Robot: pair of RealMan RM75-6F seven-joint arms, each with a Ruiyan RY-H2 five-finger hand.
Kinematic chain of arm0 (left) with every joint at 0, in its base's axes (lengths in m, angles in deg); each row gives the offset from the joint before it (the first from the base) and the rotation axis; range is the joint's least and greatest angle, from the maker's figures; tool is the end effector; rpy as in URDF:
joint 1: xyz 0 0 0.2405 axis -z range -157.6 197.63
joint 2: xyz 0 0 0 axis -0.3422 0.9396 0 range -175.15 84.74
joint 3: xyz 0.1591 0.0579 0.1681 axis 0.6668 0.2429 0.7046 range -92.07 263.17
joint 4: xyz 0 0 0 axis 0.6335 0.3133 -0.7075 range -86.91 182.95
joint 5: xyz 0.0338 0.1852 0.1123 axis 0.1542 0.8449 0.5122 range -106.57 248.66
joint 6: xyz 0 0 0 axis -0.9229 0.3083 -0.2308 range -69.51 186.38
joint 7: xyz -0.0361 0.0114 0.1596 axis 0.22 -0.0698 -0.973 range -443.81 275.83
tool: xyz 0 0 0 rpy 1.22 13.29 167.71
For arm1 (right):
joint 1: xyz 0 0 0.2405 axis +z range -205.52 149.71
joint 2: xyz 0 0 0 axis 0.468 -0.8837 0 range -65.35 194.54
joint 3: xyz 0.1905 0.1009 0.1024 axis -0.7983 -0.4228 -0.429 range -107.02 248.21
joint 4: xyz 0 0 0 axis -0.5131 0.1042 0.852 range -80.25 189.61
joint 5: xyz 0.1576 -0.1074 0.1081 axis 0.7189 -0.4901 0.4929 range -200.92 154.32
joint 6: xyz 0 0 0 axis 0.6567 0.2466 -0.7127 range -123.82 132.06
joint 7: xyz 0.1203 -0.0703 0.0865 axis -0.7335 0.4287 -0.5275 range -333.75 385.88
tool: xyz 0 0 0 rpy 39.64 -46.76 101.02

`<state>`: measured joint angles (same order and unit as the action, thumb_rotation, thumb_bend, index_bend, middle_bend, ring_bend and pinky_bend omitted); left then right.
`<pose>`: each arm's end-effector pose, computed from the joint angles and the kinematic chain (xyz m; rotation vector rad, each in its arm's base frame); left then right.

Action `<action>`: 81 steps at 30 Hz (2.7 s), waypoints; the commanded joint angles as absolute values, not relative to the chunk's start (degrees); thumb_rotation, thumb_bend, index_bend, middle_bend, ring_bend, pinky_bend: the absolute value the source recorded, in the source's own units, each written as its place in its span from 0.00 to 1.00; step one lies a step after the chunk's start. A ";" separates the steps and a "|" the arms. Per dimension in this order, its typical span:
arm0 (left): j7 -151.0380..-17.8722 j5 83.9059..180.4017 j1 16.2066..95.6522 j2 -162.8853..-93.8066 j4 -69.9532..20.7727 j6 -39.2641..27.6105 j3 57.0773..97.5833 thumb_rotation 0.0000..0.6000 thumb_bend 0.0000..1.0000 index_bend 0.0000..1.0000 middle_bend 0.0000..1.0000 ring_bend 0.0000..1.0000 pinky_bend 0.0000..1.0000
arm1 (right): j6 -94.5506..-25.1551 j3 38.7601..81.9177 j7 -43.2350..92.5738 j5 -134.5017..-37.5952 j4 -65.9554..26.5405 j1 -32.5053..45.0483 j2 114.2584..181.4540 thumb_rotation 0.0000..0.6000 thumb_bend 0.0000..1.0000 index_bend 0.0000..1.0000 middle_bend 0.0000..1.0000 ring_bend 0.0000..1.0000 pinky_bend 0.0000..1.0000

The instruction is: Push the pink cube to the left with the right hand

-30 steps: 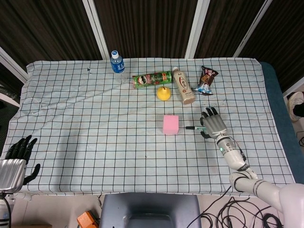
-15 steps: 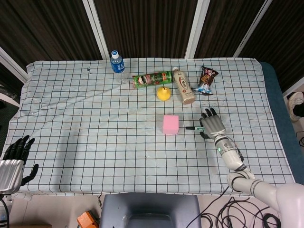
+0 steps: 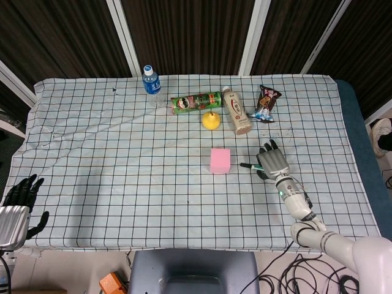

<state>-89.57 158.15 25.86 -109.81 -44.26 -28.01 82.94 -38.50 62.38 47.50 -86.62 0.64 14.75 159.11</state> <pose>-0.2906 0.2044 0.1421 -1.4275 -0.8000 -0.8750 -0.2473 -0.4091 -0.0256 1.8365 -0.7639 0.4697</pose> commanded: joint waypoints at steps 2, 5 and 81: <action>-89.44 158.25 25.78 -109.77 -44.23 -28.15 82.98 1.00 0.40 0.00 0.00 0.00 0.13 | -39.03 62.44 47.58 -86.90 0.83 14.64 159.22 1.00 0.56 0.76 0.44 0.23 0.00; -89.25 158.27 25.69 -109.70 -44.23 -28.29 82.98 1.00 0.40 0.00 0.00 0.00 0.13 | -40.15 62.46 46.98 -87.85 0.78 14.45 159.13 1.00 0.61 0.83 0.49 0.28 0.01; -76.13 160.07 23.95 -105.87 -41.52 -31.84 82.76 1.00 0.40 0.00 0.00 0.00 0.13 | -46.07 50.55 78.28 -77.18 8.34 37.79 182.61 1.00 0.64 0.89 0.55 0.34 0.04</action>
<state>-76.08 160.04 23.96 -105.84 -41.47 -31.82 82.75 -45.20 49.63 78.68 -76.26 10.23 38.92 184.08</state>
